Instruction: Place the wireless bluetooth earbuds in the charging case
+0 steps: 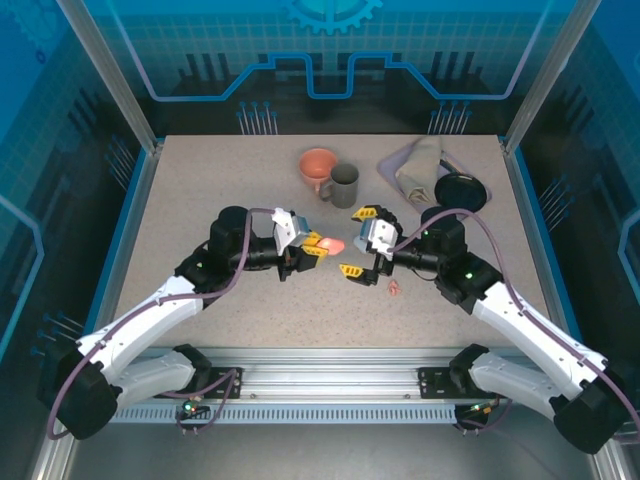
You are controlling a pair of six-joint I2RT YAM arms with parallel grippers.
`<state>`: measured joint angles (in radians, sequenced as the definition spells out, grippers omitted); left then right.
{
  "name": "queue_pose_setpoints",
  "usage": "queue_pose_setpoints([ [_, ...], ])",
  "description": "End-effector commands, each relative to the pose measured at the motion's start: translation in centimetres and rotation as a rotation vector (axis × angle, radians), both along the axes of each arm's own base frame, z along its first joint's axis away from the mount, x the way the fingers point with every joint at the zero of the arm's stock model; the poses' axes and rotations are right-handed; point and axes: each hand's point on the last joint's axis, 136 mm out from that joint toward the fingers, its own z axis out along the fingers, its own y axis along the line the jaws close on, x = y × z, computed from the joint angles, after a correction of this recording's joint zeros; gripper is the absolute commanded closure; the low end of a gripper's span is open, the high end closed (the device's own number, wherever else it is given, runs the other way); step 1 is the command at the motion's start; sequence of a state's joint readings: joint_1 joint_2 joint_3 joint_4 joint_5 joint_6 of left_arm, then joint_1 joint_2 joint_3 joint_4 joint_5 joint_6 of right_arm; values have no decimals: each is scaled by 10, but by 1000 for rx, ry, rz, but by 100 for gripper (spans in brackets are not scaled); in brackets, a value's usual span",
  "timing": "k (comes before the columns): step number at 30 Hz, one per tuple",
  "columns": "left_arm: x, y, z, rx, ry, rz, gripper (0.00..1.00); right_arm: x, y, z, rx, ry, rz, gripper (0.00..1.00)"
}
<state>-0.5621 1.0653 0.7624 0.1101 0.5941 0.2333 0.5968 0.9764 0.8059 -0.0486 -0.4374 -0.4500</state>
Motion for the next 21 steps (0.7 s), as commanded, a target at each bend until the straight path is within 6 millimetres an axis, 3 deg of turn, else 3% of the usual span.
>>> queue_pose_setpoints([
  [1,-3,-2,19,-8,-65,-20,100,4,9,9,-44,-77,10,2],
  [5,-4,-2,19,-2,-60,-23,100,12,13,5,-62,-85,-10,4],
  [10,-5,-2,18,10,-51,-27,100,19,18,15,-66,-89,-11,20],
  [21,-5,-2,13,30,-41,-27,100,28,14,20,-89,-122,-54,28],
])
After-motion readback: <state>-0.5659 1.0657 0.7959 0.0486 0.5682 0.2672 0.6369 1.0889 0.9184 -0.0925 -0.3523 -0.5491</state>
